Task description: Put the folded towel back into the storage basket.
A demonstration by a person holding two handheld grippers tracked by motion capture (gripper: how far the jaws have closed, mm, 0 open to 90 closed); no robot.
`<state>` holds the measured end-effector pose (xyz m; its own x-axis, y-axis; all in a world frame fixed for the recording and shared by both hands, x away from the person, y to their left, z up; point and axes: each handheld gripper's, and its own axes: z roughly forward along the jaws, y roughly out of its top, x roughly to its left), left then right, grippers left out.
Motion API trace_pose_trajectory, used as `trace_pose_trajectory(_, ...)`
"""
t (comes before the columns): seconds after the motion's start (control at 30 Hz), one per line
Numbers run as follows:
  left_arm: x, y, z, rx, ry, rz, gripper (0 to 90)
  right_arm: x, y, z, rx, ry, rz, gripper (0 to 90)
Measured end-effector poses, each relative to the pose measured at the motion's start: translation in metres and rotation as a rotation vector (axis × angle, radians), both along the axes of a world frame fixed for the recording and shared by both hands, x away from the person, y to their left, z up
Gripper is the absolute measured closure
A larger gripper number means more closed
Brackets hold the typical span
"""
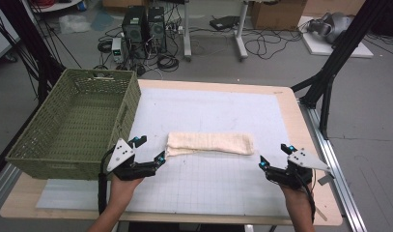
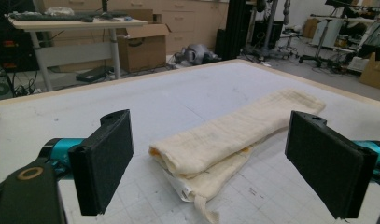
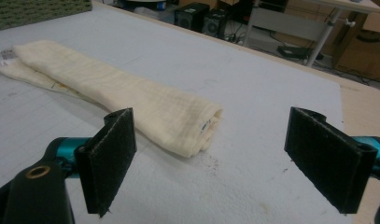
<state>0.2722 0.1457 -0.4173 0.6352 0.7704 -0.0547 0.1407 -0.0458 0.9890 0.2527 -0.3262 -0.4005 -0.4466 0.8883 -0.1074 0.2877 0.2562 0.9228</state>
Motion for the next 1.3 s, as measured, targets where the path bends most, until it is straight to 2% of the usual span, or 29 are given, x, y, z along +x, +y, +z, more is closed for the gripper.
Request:
trace_pose_trajectory(0.27, 0.004, -0.001, -0.003, 0.009, 0.032, -0.015, 15.7, 0.002, -0.003, -0.002, 0.037, 0.01, 0.0, 15.0)
trace_pose_trajectory(0.5, 0.005, 0.002, -0.001, 0.003, 0.03, -0.02, 15.6, 0.002, -0.002, -0.002, 0.036, 0.015, -0.002, 15.0)
trace_pose_trajectory(0.63, 0.007, 0.001, 0.0, 0.002, 0.045, -0.023, 15.6, -0.001, -0.003, -0.002, 0.03, 0.02, -0.003, 15.0)
trace_pose_trajectory(0.73, 0.008, 0.0, 0.0, 0.008, 0.054, -0.027, 16.1, -0.002, -0.005, -0.002, 0.042, 0.016, -0.012, 15.0)
trace_pose_trajectory(0.83, 0.009, -0.001, 0.001, 0.007, 0.071, -0.033, 16.5, -0.001, -0.006, -0.002, 0.048, 0.025, -0.015, 15.0)
trace_pose_trajectory(0.97, 0.01, -0.005, 0.0, 0.004, 0.11, -0.053, 16.6, 0.0, -0.005, -0.003, 0.033, 0.025, -0.007, 15.0)
trace_pose_trajectory(1.2, 0.012, -0.007, 0.002, 0.007, 0.135, -0.051, 16.6, 0.001, -0.004, -0.003, 0.021, 0.031, -0.003, 15.0)
trace_pose_trajectory(1.27, 0.015, -0.007, 0.004, 0.008, 0.162, -0.056, 16.6, 0.001, -0.004, -0.003, 0.021, 0.032, -0.002, 15.0)
trace_pose_trajectory(1.3, 0.015, -0.007, 0.004, 0.008, 0.162, -0.056, 16.7, 0.001, -0.004, -0.004, 0.019, 0.033, -0.003, 15.0)
